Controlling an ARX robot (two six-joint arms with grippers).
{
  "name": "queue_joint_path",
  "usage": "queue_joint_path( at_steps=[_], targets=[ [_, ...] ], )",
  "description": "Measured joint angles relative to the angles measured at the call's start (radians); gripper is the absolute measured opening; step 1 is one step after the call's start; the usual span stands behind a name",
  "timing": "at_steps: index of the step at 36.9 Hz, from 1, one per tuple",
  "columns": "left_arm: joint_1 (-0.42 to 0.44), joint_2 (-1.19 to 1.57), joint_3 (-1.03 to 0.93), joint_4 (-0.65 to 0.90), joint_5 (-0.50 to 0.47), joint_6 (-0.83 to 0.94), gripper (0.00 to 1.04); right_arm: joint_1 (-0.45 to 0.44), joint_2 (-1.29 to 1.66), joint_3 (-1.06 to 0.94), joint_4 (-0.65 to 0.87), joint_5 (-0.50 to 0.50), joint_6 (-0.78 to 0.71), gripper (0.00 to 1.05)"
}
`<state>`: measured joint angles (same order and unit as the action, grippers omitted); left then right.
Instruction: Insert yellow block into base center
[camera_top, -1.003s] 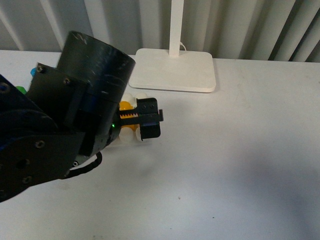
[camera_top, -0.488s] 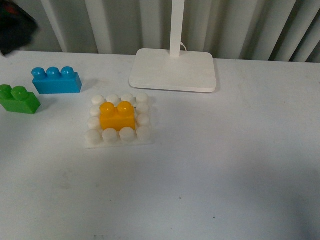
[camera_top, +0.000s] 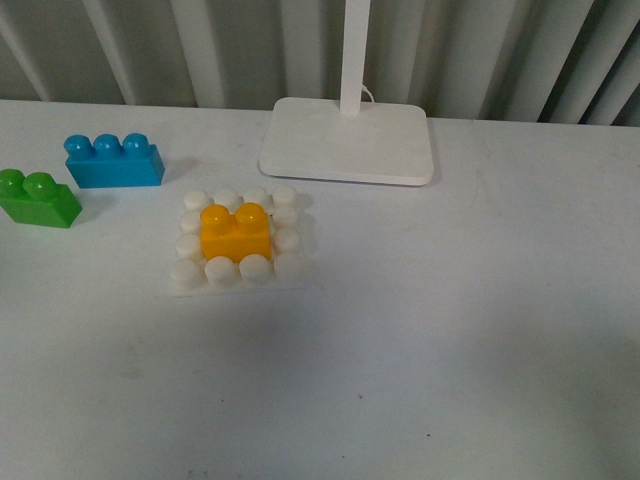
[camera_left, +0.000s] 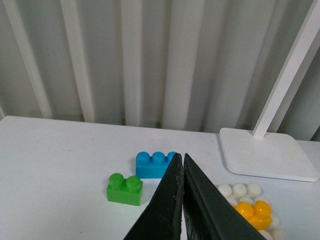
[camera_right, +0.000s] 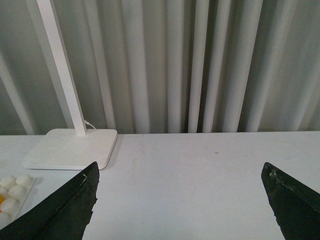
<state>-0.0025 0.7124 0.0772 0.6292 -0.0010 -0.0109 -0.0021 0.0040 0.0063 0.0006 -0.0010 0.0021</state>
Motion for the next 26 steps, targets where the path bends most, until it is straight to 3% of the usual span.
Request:
queue_joint_path(
  at_steps=[11, 26],
  targets=[
    [0.001, -0.119, -0.068, -0.043, 0.001, 0.003, 0.04, 0.000, 0.000, 0.000, 0.000, 0.000, 0.000, 0.95],
    [0.001, -0.357, -0.068, -0.269, 0.001, 0.003, 0.04, 0.000, 0.000, 0.000, 0.000, 0.000, 0.000, 0.95]
  ],
)
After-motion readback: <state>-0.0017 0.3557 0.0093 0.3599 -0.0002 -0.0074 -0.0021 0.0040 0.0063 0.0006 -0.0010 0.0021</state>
